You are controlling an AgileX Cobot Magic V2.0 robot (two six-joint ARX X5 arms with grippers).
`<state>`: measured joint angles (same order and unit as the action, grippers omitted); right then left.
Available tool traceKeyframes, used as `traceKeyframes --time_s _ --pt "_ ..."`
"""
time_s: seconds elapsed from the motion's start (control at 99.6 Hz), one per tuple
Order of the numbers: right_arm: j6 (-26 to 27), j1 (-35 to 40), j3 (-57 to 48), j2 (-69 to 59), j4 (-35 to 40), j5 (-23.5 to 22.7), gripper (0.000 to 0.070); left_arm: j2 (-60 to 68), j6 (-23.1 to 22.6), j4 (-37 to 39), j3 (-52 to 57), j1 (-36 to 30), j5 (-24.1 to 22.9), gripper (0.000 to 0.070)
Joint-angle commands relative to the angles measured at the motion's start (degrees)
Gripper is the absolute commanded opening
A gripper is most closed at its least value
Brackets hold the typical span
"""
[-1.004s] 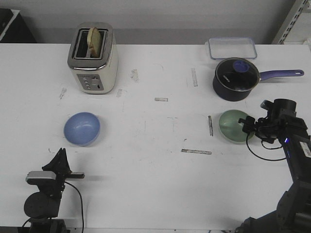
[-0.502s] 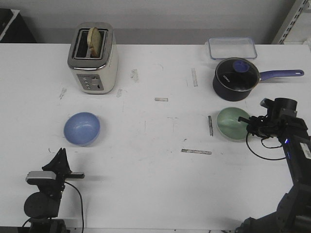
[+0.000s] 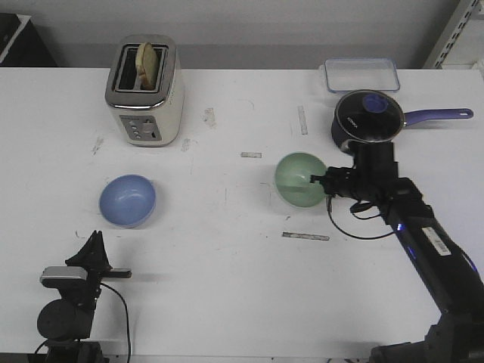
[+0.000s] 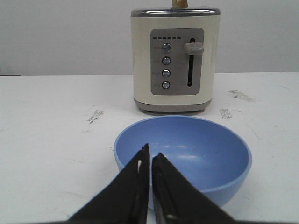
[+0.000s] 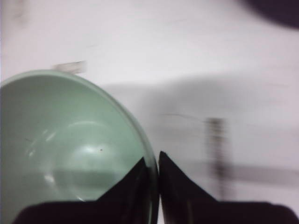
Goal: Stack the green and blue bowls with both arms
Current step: 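Slide the green bowl with the right gripper toward the table center, then release the green bowl and retract the right gripper to rest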
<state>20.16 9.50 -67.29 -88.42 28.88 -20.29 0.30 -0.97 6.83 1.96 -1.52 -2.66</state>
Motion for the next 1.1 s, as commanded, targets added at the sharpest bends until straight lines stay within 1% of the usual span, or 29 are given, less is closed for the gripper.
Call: traceKeyframes --time_s 0.0,0.07,0.221,0.321,0.422,0.462,0.542,0.582,0.622,0.753,0.783,0.813,0.883,0.924,0.954,1.014,1.094 --pt "4.72 3.98 -0.98 -2.40 -1.62 0.28 0.0004 -0.11 -0.74 0.70 -1.18 0.00 0.09 0.0001" --pt "7.10 7.74 -0.98 -3.80 -2.91 1.55 0.0004 -0.11 -0.74 0.70 -1.18 0.02 0.11 0.0001" --pt "9.66 14.01 -0.98 -6.47 -4.13 5.27 0.0004 -0.11 -0.74 0.70 -1.18 0.00 0.09 0.0001" --pt "9.86 16.46 -0.98 -7.41 -5.38 6.29 0.0004 -0.11 -0.74 0.70 -1.18 0.02 0.09 0.0001" --pt "10.05 17.70 -0.98 -7.48 -6.16 8.46 0.0012 -0.11 -0.74 0.70 -1.18 0.02 0.09 0.0001" --pt "10.08 17.92 -0.98 -7.48 -6.21 9.16 0.0038 -0.11 -0.74 0.70 -1.18 0.02 0.09 0.0001" --pt "10.05 17.97 -0.98 -7.48 -5.86 9.88 0.0157 -0.11 -0.74 0.70 -1.18 0.00 0.09 0.0001" --pt "10.08 17.97 -0.98 -7.48 -5.64 9.86 0.0194 -0.11 -0.74 0.70 -1.18 0.00 0.09 0.0001" --pt "10.05 17.97 -0.98 -7.48 -5.46 9.88 0.0216 -0.11 -0.74 0.70 -1.18 0.02 0.09 0.0001" --pt "10.03 17.97 -0.98 -7.48 -5.25 9.88 0.0224 -0.11 -0.74 0.70 -1.18 0.00 0.09 0.0001" --pt "10.01 17.97 -0.98 -7.41 -5.22 9.90 0.0236 -0.11 -0.74 0.70 -1.18 0.00 0.09 0.0001" --pt "10.01 17.94 -0.98 -7.23 -5.11 9.94 0.0268 -0.11 -0.74 0.70 -1.18 0.02 0.09 0.0001" --pt "9.88 17.86 -0.98 -6.78 -5.03 10.27 0.0372 -0.11 -0.74 0.70 -1.18 0.00 0.09 0.0001" --pt "9.49 17.79 -0.98 -6.29 -4.98 10.43 0.0406 -0.11 -0.74 0.70 -1.18 0.00 0.09 0.0001" --pt "8.83 17.75 -0.98 -5.92 -5.01 10.78 0.0418 -0.11 -0.74 0.70 -1.18 0.00 0.09 0.0001" --pt "6.43 17.75 -0.98 -5.09 -5.01 11.39 0.0418 -0.11 -0.74 0.70 -1.18 0.02 0.09 0.0001" --pt "1.44 17.75 -0.94 -3.80 -5.01 11.50 0.0418 -0.11 -0.74 0.70 -1.18 0.02 0.09 0.0001"
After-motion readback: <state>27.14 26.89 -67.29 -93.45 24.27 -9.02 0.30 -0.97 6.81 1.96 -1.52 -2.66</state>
